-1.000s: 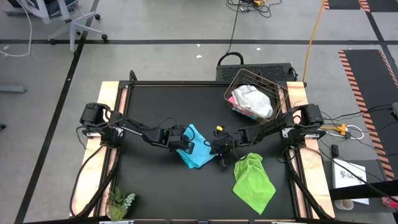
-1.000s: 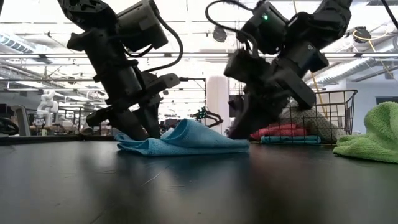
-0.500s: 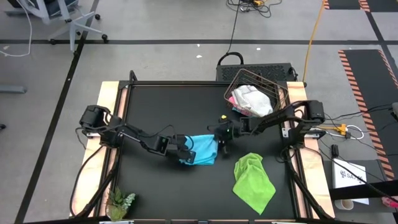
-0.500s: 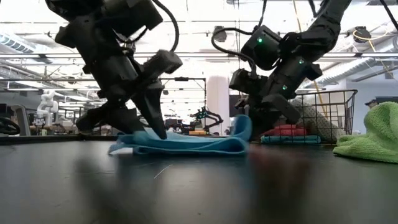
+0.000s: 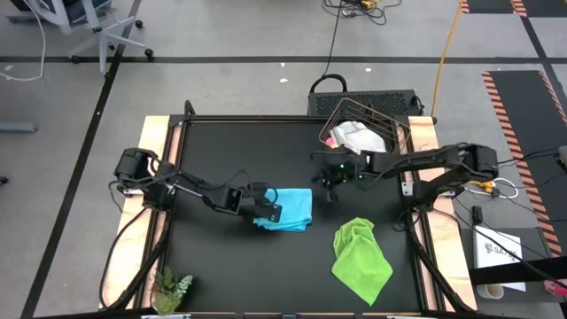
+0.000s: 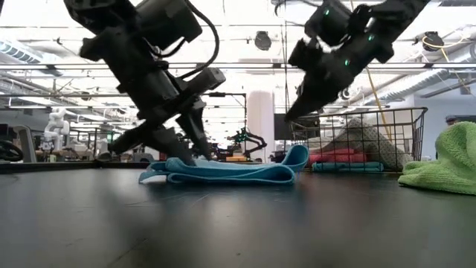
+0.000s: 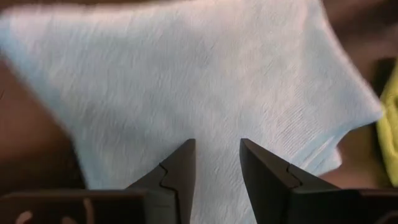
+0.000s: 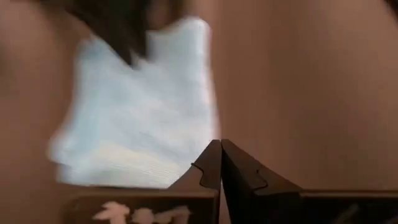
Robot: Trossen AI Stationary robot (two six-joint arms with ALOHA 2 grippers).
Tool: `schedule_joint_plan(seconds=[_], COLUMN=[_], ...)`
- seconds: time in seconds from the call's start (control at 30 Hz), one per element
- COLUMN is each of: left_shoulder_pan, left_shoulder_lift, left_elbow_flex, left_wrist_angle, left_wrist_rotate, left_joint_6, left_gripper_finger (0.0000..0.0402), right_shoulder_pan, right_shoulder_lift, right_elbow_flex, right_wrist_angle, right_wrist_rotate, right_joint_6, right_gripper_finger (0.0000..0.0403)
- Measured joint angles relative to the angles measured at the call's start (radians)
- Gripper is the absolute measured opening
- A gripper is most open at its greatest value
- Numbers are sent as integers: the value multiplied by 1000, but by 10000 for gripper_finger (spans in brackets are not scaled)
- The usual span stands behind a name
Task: Fold microfiber towels
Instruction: Fold the blue towel
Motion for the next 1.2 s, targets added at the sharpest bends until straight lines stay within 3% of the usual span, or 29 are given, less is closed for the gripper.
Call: schedule_joint_plan(seconds=[0.27, 0.5, 0.73, 0.93, 1.2], left_shoulder_pan=[53, 53, 54, 54, 54], left_shoulder_lift=[-2, -2, -2, -2, -3], left_elbow_flex=[0, 0, 1, 1, 1], left_wrist_angle=[85, 68, 54, 50, 50], left_wrist_rotate=[33, 29, 25, 25, 30], left_joint_6=[105, 120, 102, 85, 76], left_gripper_finger=[126, 126, 126, 126, 126], right_shoulder_pan=[130, 217, 258, 267, 188], right_shoulder_lift=[31, 188, 321, 349, 258], right_elbow_flex=[1, 1, 2, 5, 3], right_wrist_angle=[23, 185, 240, 177, -16], right_wrist_rotate=[-45, -70, -122, -144, -147], right_joint_6=[143, 211, 259, 213, 57], right_gripper_finger=[0, 0, 0, 0, 0])
